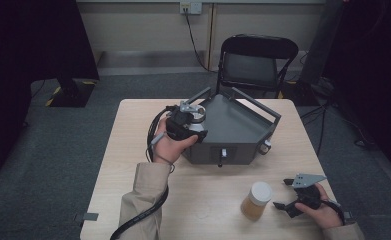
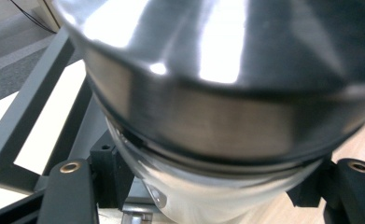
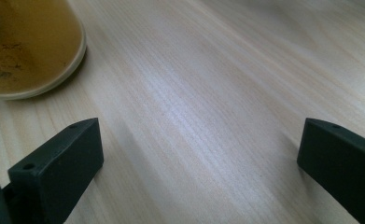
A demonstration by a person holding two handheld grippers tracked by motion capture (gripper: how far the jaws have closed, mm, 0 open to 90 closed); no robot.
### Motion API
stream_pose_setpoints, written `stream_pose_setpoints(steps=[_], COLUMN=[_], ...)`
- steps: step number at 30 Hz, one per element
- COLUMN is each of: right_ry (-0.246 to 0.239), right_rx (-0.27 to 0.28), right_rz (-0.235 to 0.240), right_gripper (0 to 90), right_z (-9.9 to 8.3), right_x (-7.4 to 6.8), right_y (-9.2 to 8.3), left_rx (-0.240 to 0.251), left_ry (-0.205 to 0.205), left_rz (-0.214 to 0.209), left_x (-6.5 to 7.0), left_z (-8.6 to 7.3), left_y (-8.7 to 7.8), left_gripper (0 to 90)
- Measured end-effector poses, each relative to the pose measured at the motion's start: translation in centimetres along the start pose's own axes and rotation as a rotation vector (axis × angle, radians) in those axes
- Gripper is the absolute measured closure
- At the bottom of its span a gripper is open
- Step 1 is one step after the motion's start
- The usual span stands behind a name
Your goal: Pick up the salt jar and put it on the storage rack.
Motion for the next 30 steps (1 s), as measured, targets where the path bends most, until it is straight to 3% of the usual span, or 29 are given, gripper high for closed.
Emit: stream_pose_setpoints(steps=[12, 24, 30], right_ry=[0.0, 0.0, 0.0], right_rx=[0.0, 0.0, 0.0], right_rz=[0.0, 0.0, 0.0], right_gripper=[0.0, 0.0, 0.0], right_z=[0.0, 0.0, 0.0], right_x=[0.0, 0.0, 0.0], right_y=[0.0, 0.0, 0.0], left_rx=[-0.017, -0.029, -0.033], left_ry=[-0.024, -0.014, -0.036], left_rz=[0.026, 0.044, 0.056], left_x=[-0.3, 0.0, -0.1], left_z=[1.2, 1.6, 1.7], left_y=[1.7, 2.9, 3.9], left_gripper=[31.4, 31.5, 31.5])
Point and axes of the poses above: each handheld gripper's, and its own axes: y roughly forward along the jaws, z roughly out of its top, x roughly to its right, the point moved 6 cm from there along y, roughly forward along the jaws, and after that the axes turned 9 degrees about -x, right-handed, at the moved point
